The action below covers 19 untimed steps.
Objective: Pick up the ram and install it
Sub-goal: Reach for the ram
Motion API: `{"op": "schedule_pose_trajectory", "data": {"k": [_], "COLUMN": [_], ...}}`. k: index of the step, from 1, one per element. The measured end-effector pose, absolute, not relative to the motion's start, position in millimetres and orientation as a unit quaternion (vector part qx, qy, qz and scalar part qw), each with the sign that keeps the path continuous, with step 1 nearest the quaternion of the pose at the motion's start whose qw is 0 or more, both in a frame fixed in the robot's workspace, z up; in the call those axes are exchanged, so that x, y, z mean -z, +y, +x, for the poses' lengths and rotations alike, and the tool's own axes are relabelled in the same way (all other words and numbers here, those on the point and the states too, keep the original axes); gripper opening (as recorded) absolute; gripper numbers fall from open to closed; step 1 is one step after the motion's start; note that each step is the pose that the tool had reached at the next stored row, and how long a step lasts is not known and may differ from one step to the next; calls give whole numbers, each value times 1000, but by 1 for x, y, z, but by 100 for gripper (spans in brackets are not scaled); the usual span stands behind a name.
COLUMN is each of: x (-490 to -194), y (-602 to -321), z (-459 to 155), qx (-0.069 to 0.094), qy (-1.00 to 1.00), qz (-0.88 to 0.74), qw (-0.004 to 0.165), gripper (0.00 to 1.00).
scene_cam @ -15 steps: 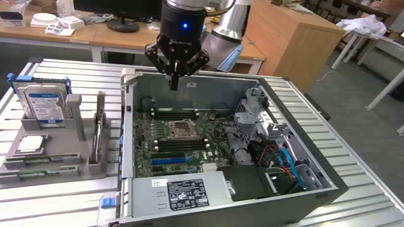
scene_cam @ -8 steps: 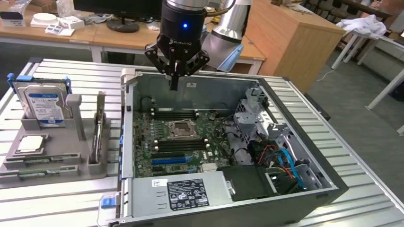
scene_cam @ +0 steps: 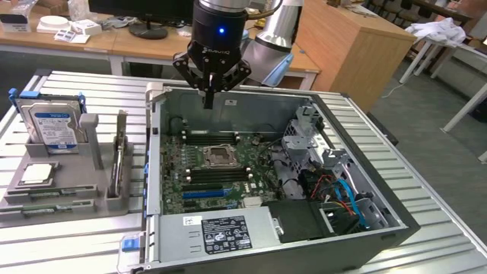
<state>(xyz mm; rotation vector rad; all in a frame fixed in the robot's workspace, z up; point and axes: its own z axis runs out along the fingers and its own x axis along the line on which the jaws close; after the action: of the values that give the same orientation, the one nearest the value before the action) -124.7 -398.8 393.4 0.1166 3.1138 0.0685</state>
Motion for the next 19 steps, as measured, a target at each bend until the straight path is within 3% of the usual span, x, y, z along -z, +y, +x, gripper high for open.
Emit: {"op": "schedule_pose_trajectory", "data": {"k": [19], "x": [-393], "y": [-399], "z": [-175], "qx": [-22], "qy": [999], "qz": [37], "qw": [12], "gripper": [11]}}
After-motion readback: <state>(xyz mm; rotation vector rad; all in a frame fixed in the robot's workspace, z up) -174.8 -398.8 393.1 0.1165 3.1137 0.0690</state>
